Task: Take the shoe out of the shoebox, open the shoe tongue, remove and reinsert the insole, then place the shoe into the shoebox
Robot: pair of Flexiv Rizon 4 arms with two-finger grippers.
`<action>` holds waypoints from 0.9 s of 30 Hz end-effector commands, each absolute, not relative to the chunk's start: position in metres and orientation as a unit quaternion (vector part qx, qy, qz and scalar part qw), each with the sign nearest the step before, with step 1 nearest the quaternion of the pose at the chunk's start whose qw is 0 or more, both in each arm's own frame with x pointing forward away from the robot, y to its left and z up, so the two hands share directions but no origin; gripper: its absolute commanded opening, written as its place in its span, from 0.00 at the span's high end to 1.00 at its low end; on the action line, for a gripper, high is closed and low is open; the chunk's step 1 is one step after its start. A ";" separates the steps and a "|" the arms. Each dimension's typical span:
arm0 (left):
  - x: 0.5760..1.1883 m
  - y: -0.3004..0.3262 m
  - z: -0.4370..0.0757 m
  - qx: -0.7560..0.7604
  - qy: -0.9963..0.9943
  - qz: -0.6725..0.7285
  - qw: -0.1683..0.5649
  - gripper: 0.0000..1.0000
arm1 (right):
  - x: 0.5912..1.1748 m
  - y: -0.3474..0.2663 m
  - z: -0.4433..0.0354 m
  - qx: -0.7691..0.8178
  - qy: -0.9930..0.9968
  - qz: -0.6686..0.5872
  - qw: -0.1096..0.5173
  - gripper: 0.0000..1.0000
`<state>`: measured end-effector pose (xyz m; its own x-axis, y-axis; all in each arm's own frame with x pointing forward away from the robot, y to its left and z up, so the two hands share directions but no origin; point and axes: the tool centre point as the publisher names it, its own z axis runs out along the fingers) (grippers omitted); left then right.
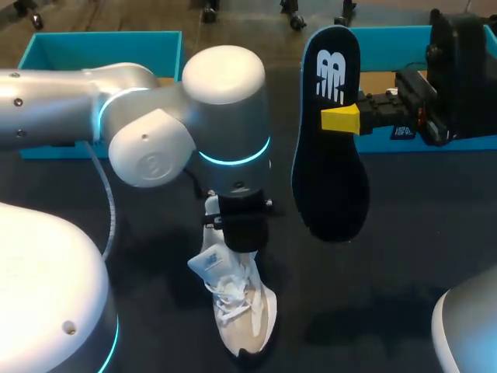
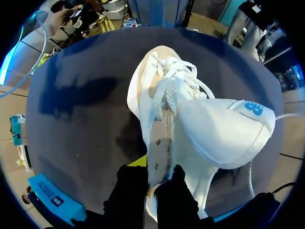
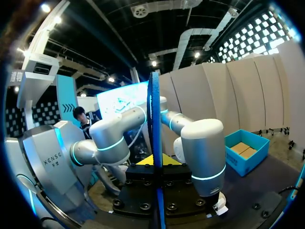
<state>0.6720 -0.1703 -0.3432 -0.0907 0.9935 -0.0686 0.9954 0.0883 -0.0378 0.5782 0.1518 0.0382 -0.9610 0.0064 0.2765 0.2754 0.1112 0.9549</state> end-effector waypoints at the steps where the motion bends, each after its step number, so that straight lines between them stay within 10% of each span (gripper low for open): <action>1: 0.679 -0.179 -0.354 0.682 0.729 -0.057 0.013 1.00 | 0.582 0.156 0.039 -0.094 -0.739 -0.659 0.104 1.00; 27: 0.670 -0.205 -0.381 0.716 0.694 -0.070 0.035 1.00 | 0.582 0.156 0.039 -0.094 -0.739 -0.659 0.104 1.00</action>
